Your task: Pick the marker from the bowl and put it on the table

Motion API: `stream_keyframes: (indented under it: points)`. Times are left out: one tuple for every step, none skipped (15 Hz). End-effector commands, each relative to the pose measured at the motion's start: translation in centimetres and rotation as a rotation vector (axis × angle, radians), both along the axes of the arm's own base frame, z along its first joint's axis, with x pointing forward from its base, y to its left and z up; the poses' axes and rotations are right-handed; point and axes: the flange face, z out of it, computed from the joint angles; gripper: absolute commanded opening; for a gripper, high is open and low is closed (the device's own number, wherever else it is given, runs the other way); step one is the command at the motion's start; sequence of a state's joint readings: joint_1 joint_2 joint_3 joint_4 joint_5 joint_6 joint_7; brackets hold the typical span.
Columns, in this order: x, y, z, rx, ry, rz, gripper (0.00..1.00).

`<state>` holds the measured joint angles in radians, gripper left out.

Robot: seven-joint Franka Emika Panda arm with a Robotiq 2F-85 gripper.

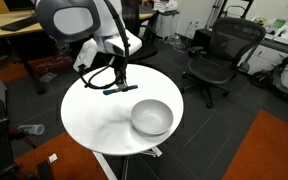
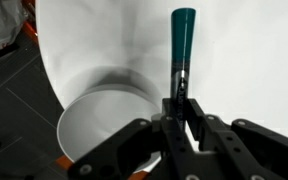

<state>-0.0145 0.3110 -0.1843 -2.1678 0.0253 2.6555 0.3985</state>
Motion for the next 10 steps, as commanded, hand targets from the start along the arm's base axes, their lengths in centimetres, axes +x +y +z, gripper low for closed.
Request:
stream_keyframes:
  points:
    - [-1.7,2.5,0.5,0.032,0.002,0.073,0.05]
    - [-1.9,3.2,0.4,0.041,0.01,0.088,0.05]
    - [-2.1,3.7,0.1,0.05,0.019,0.096,0.05]
    - [-2.2,4.2,-0.2,0.064,0.028,0.109,0.05]
    - [-2.2,4.6,-0.7,0.079,0.039,0.115,0.05]
    - [-2.3,4.9,-1.1,0.093,0.047,0.124,0.05]
    - [-2.2,5.1,-1.5,0.102,0.052,0.121,0.05]
    - [-2.2,5.3,-2.0,0.108,0.055,0.118,0.05]
    - [-2.3,5.5,-2.3,0.114,0.059,0.113,0.05]
    - [-2.3,5.6,-2.8,0.116,0.061,0.1,0.05]
